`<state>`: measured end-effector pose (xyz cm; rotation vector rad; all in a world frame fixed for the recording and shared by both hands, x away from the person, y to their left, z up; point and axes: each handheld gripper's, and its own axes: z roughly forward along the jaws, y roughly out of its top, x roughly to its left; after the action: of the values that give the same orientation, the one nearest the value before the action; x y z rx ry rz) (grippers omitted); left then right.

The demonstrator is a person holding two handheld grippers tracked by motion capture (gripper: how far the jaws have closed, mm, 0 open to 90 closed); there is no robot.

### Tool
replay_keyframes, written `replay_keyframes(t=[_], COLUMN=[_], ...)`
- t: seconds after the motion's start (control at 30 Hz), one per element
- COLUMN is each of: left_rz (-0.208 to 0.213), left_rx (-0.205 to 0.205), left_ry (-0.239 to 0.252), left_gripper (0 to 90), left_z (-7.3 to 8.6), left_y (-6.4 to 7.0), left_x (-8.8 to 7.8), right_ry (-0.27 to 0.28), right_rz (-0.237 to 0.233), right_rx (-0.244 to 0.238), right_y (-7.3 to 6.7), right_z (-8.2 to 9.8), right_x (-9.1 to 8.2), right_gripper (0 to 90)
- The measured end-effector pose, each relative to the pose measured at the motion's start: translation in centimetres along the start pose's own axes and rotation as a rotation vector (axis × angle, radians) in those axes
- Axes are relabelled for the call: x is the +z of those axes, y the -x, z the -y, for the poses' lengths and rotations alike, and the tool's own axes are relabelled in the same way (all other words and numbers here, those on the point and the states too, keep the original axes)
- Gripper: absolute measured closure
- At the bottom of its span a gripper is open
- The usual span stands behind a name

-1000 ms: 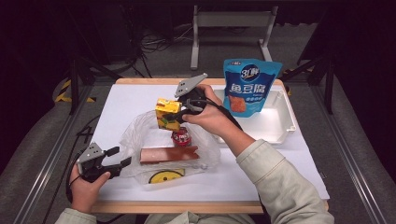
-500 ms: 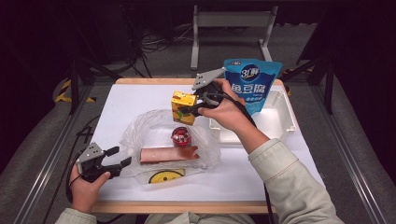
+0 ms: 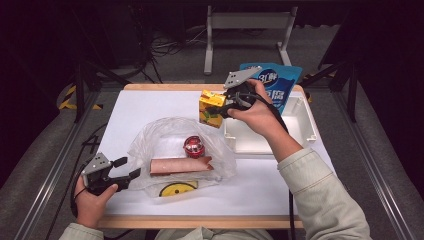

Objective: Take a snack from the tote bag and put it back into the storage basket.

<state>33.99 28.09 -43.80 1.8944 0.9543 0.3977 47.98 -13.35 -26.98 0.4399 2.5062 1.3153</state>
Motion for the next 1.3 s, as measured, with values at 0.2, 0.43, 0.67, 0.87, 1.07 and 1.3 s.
replay_keyframes(t=[0.2,0.43,0.67,0.87,1.07,1.3], left_rz=[0.001,0.004,0.008,0.011,0.011,0.011], left_rx=[0.006,0.01,0.01,0.015,0.017,0.017], left_ry=[0.005,0.006,0.007,0.007,0.007,0.01], left_gripper=[28.2,26.2,24.7,23.1,22.7,21.7], left_z=[0.0,0.0,0.0,0.0,0.0,0.0], left_y=[0.0,0.0,0.0,0.0,0.0,0.0], left_x=[0.0,-0.1,-0.1,-0.1,0.0,0.0], right_ry=[-0.01,-0.018,-0.022,-0.031,-0.038,-0.047], right_rz=[0.048,0.078,0.102,0.111,0.113,0.117], right_rx=[0.022,0.034,0.044,0.044,0.034,0.019], right_y=[1.3,2.3,3.3,3.9,4.3,4.8], right_z=[1.0,1.8,2.6,3.3,4.0,4.9], right_x=[-1.6,-2.8,-3.7,-4.1,-4.5,-4.5], right_gripper=[55.3,55.3,55.3,55.3,55.3,55.3])
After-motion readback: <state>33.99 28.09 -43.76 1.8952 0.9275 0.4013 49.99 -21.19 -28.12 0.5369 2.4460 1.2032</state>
